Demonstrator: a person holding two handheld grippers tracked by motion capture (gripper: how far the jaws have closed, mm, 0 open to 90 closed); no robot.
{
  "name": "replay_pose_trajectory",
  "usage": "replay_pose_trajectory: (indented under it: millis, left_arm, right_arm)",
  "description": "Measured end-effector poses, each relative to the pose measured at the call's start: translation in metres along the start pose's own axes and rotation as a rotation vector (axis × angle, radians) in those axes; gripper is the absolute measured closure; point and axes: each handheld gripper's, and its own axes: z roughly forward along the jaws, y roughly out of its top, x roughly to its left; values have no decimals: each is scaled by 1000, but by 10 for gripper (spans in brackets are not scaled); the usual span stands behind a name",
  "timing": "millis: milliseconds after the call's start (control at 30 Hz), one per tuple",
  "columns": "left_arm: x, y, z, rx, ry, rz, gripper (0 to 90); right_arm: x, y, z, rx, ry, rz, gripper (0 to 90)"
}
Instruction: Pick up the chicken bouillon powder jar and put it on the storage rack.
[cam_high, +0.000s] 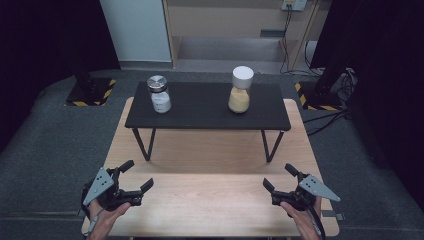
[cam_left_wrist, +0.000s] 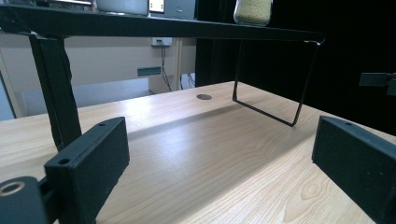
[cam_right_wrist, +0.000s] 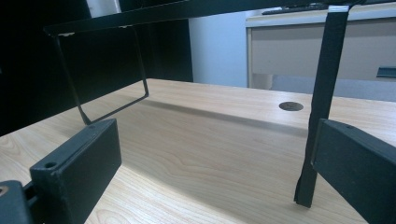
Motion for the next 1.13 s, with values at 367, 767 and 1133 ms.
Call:
replay_pose_trajectory:
  millis: [367, 767, 1133]
  left_arm:
    - [0, 0, 1, 6, -12, 4, 27]
    - [-1, 0, 1, 6, -17, 6, 27]
    - [-1, 0, 2, 6, -18, 6, 27]
  right_arm:
    - [0, 0, 1, 6, 10, -5, 17]
    - [-1, 0, 2, 8, 20, -6, 23]
    - [-2, 0, 3, 5, 39, -4, 33]
